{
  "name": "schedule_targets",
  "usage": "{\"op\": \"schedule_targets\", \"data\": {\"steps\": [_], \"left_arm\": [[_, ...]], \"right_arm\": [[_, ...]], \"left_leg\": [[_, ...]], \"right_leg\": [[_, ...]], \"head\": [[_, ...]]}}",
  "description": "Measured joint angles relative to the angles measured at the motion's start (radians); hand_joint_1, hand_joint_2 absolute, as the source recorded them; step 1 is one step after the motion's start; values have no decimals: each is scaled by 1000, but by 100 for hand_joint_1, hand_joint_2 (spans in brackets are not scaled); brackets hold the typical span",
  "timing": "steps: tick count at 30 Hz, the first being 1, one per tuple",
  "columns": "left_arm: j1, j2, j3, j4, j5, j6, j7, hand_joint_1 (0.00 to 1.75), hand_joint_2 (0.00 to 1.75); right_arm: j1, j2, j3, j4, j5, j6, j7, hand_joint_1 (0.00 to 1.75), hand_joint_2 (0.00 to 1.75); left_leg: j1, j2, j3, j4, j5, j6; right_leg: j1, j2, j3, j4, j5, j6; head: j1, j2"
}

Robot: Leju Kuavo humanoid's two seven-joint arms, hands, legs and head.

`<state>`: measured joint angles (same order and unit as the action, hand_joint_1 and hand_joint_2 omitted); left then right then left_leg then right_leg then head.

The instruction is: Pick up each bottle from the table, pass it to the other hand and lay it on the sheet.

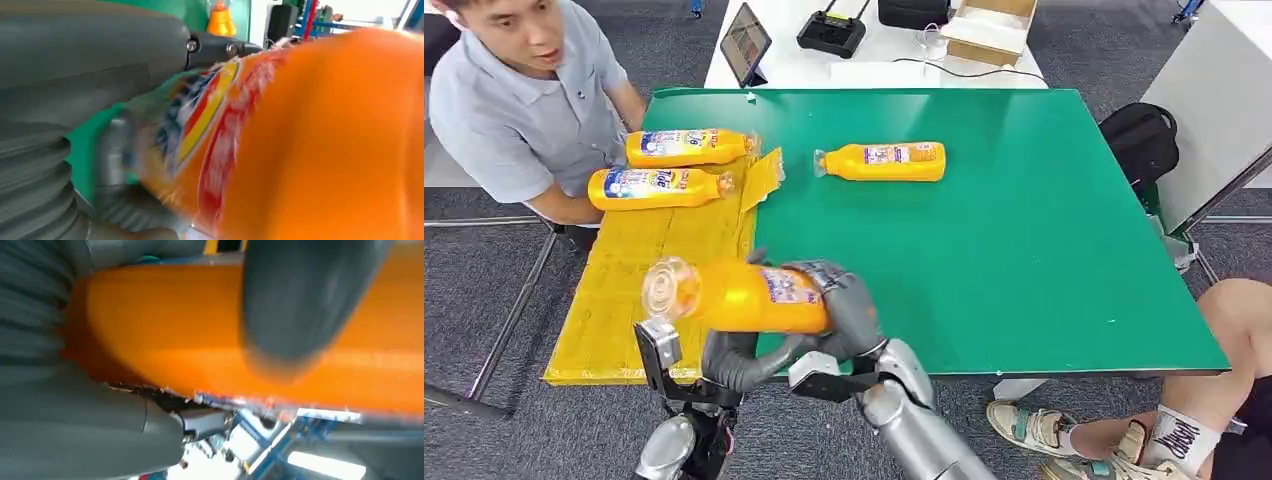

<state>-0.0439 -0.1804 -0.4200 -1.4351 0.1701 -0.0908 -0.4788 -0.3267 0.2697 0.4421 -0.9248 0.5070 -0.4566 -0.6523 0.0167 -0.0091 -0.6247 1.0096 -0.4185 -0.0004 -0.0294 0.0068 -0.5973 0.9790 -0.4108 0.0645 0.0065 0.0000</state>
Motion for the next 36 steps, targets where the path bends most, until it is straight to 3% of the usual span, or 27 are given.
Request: {"op": "schedule_targets", "data": {"steps": [10, 11, 12, 13, 14, 15, 16, 17, 18, 19, 36], "left_arm": [[-6, 0, 12, 0, 60, -12, -19, 3, 175], [-7, 0, 13, 0, 61, -12, -19, 17, 175], [-7, 0, 15, 0, 61, -12, -21, 154, 175], [-7, 0, 16, 0, 61, -12, -24, 175, 175], [-7, 0, 17, 0, 62, -11, -26, 175, 175], [-7, 0, 18, 0, 62, -11, -27, 175, 175], [-7, 0, 18, 0, 62, -10, -29, 175, 175], [-8, 0, 18, 0, 62, -9, -31, 175, 175], [-8, 0, 19, 0, 62, -7, -33, 175, 175], [-8, 0, 20, 0, 62, -5, -35, 175, 175], [-21, 0, 33, 0, 58, 0, -41, 175, 175]], "right_arm": [[-17, 20, 60, 83, -42, -21, 5, 171, 175], [-18, 20, 63, 89, -46, -21, 4, 173, 175], [-19, 20, 65, 96, -49, -20, 4, 168, 175], [-20, 20, 66, 101, -49, -19, 4, 164, 175], [-22, 20, 67, 106, -49, -18, 4, 164, 175], [-24, 20, 69, 111, -49, -18, 4, 131, 175], [-27, 20, 71, 115, -48, -16, 6, 63, 175], [-29, 20, 73, 119, -48, -15, 9, 63, 175], [-31, 20, 74, 122, -47, -14, 10, 0, 175], [-31, 20, 76, 124, -47, -13, 12, 0, 0], [-27, 19, 81, 136, -35, -75, 14, 0, 0]], "left_leg": [[0, 0, 0, 0, 0, 0], [0, 0, 0, 0, 0, 0], [0, 0, 0, 0, 0, 0], [0, 0, 0, 0, 0, 0], [0, 0, 0, 0, 0, 0], [0, 0, 0, 0, 0, 0], [0, 0, 0, 0, 0, 0], [0, 0, 0, 0, 0, 0], [0, 0, 0, 0, 0, 0], [0, 0, 0, 0, 0, 0], [0, 0, 0, 0, 0, 0]], "right_leg": [[0, 0, 0, 0, 0, 0], [0, 0, 0, 0, 0, 0], [0, 0, 0, 0, 0, 0], [0, 0, 0, 0, 0, 0], [0, 0, 0, 0, 0, 0], [0, 0, 0, 0, 0, 0], [0, 0, 0, 0, 0, 0], [0, 0, 0, 0, 0, 0], [0, 0, -1, 0, 0, 0], [0, 0, 0, 0, 0, 0], [0, 0, 0, 0, 0, 0]], "head": [[0, 0], [0, 0], [0, 0], [0, 0], [0, 0], [0, 0], [0, 0], [0, 0], [0, 0], [0, 0], [0, 0]]}}
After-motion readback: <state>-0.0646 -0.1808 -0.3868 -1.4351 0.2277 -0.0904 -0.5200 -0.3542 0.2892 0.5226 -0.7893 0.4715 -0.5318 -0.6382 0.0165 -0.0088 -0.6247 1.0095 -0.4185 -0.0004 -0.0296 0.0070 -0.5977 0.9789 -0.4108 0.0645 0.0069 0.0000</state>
